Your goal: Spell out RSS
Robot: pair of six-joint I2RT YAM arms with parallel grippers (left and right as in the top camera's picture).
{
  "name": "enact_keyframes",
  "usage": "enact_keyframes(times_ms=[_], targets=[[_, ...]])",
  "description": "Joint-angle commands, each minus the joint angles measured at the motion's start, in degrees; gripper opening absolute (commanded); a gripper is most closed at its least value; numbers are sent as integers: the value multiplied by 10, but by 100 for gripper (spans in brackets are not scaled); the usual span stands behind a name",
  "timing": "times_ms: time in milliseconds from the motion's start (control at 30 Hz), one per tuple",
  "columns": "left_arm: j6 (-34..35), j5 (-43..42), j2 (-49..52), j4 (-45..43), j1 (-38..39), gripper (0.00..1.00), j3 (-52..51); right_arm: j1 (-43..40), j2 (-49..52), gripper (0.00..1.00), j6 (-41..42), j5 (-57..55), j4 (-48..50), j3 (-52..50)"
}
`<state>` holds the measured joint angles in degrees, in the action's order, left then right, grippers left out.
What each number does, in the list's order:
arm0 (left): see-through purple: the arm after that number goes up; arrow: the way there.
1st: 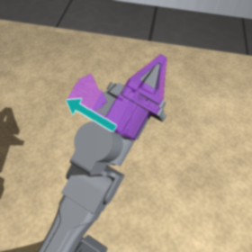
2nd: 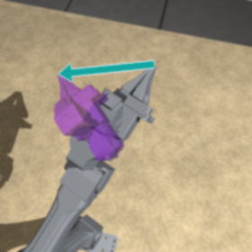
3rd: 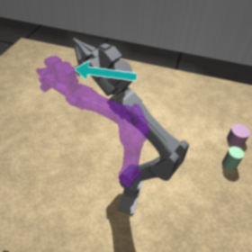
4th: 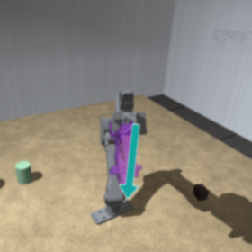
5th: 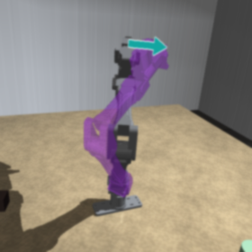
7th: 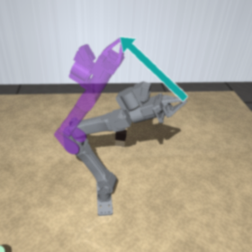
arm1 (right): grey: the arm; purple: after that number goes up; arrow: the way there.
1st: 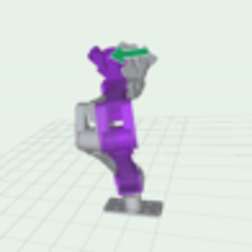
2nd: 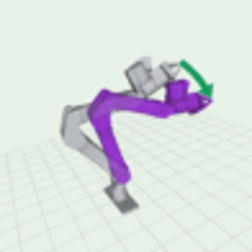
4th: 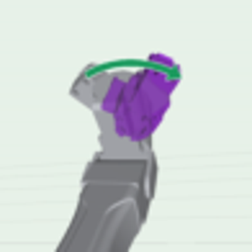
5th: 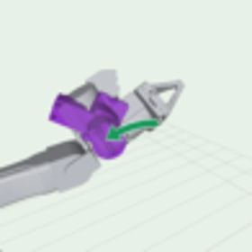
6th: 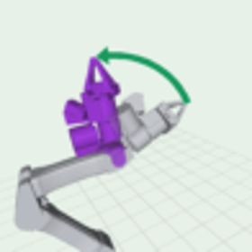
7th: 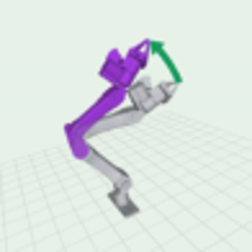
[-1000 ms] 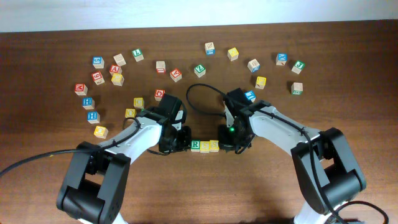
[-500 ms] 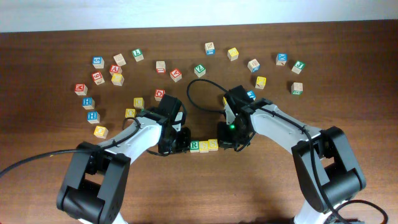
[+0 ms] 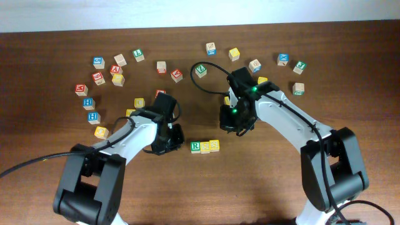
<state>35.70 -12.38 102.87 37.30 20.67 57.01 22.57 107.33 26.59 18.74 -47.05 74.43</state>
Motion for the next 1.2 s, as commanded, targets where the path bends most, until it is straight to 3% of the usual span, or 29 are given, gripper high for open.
enact_keyframes(times_ms=[0, 100, 400, 433, 1167], targets=[[12, 47, 11, 7, -24, 4, -8, 30, 2, 4, -2, -5, 5, 8], [12, 47, 11, 19, -40, 5, -8, 68, 17, 4, 26, -58, 9, 8], [12, 47, 10, 35, -44, 8, -8, 98, 37, 4, 31, -66, 26, 7], [12, 47, 10, 35, -44, 8, -8, 101, 37, 4, 64, -75, 30, 7], [12, 47, 11, 35, -44, 12, -8, 112, 37, 4, 65, -85, 23, 7]])
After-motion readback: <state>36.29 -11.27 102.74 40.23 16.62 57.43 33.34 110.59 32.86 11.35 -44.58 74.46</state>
